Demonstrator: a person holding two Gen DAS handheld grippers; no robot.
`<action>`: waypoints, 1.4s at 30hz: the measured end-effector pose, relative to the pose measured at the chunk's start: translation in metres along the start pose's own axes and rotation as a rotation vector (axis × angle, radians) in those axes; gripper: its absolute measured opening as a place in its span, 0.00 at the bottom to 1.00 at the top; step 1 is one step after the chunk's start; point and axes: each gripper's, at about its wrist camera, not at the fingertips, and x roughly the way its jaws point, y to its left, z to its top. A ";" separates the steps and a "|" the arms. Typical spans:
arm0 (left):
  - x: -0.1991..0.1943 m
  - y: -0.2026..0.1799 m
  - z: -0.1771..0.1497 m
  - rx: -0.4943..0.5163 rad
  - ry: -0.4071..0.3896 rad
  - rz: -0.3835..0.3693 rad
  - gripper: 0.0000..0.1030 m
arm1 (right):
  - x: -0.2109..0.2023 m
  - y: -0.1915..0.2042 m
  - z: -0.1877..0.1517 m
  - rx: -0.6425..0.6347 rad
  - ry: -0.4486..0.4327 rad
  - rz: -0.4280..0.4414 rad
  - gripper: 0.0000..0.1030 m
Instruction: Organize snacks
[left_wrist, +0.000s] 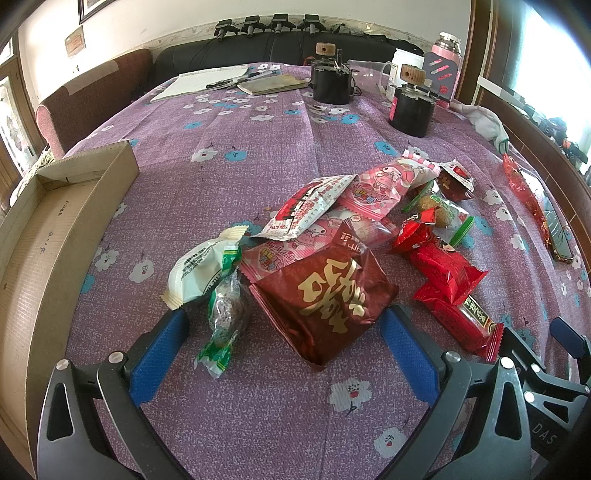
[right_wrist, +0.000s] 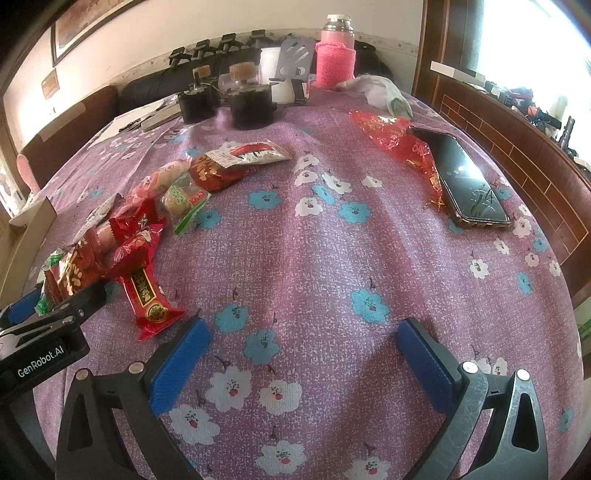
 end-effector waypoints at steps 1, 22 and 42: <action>0.000 0.000 0.000 0.000 0.000 0.000 1.00 | 0.000 0.000 0.000 0.000 0.000 0.000 1.00; 0.000 0.001 0.000 0.000 0.000 0.000 1.00 | 0.001 0.000 0.000 0.000 0.000 0.001 1.00; -0.029 0.018 -0.028 0.110 0.073 -0.069 1.00 | -0.008 -0.004 -0.003 -0.032 0.092 0.033 1.00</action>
